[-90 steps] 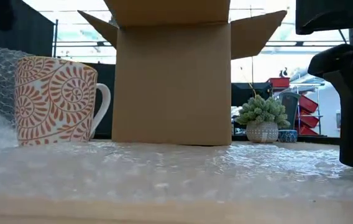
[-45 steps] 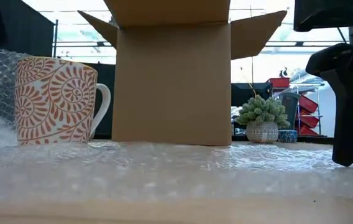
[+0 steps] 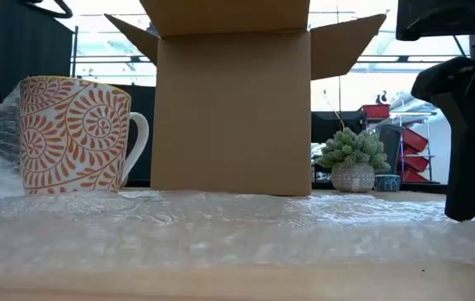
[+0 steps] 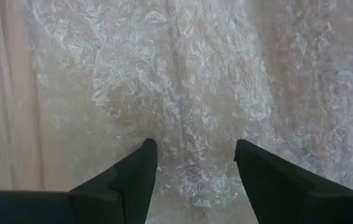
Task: Wrap mug
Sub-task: Wrap the orange mug with bubble wrap
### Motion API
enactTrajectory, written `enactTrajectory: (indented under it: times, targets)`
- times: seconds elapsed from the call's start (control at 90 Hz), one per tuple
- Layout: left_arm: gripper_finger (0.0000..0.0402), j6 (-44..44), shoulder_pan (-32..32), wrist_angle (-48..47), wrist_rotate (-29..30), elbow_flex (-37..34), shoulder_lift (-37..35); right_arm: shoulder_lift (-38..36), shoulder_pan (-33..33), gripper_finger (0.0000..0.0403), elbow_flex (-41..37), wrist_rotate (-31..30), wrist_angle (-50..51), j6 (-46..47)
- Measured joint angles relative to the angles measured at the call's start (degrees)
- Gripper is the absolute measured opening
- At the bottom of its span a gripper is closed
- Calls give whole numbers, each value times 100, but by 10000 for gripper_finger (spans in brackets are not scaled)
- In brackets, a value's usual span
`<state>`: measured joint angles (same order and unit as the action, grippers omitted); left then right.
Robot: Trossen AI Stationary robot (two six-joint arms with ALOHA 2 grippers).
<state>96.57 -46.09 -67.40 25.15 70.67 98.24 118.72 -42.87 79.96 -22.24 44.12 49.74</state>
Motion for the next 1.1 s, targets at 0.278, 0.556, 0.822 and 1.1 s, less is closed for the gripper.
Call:
enactTrajectory:
  times: [0.278, 0.556, 0.822, 1.1]
  targets:
    - [5, -114, -65, -343, 191, 0, 0, -2, 0, 203, 0, -18, 1, 4]
    - [1, -105, -156, -1683, 246, 355, -492, -2, 0, 203, 0, -22, 0, 15]
    - [4, -144, 216, -1858, 813, 382, -1372, -7, 0, 203, 0, -26, -17, 15]
    - [87, -1587, 1214, -1286, 820, 387, -1415, -7, 4, 203, 0, -20, -105, 15]
